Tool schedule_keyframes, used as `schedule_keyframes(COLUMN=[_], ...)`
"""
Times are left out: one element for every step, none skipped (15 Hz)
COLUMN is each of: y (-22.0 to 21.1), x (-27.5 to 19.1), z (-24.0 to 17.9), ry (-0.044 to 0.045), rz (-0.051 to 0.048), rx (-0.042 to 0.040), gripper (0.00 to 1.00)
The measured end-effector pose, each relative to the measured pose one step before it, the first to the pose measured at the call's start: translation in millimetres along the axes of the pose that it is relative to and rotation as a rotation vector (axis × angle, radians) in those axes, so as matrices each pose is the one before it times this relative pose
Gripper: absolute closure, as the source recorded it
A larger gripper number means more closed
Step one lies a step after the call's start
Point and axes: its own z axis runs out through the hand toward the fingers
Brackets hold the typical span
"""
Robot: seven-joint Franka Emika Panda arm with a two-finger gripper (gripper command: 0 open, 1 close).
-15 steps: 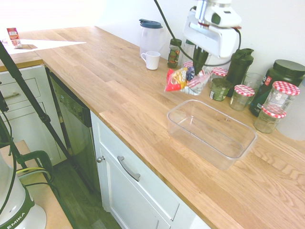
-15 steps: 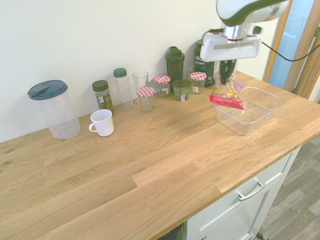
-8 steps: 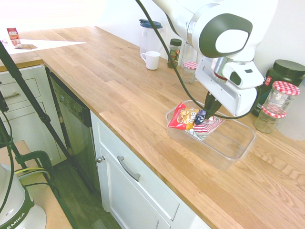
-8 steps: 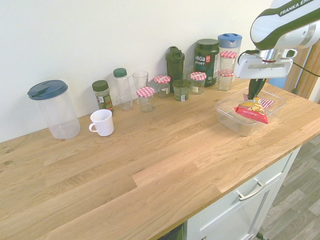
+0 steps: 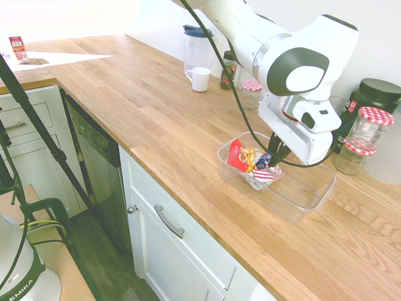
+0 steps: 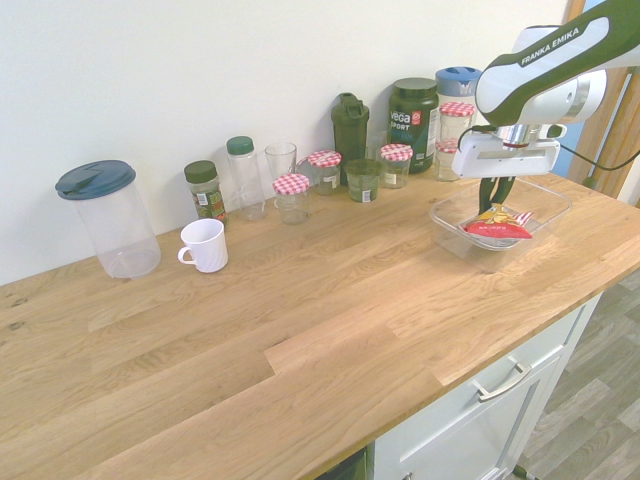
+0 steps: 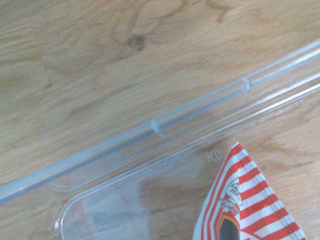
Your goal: Put the chip bag into the container
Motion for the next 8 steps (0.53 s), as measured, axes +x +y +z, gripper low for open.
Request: schedule_keyframes(y=[-0.21,-0.11,0.23,1.36,2.38,2.36,1.62,0.89], x=[0.17,0.56,1.22,1.67,1.64,0.06,-2.8,-8.12], z=[-0.42,-0.97,-2.93,-6.99,-13.2,-19.7,-23.13,-26.1], ry=[0.00087,0.0021,0.00535,0.01086,0.01767,0.02415,0.02736,0.0286], rz=[-0.0001,0.0005,0.00113,0.00203,0.0025,0.00077,-0.00125,-0.01381], rx=[0.00087,0.00199,0.00446,0.00743,0.01347,0.01739,0.01761,0.01801], gripper=[0.0,0.0,0.0,0.0,0.0,0.0,0.0,0.0])
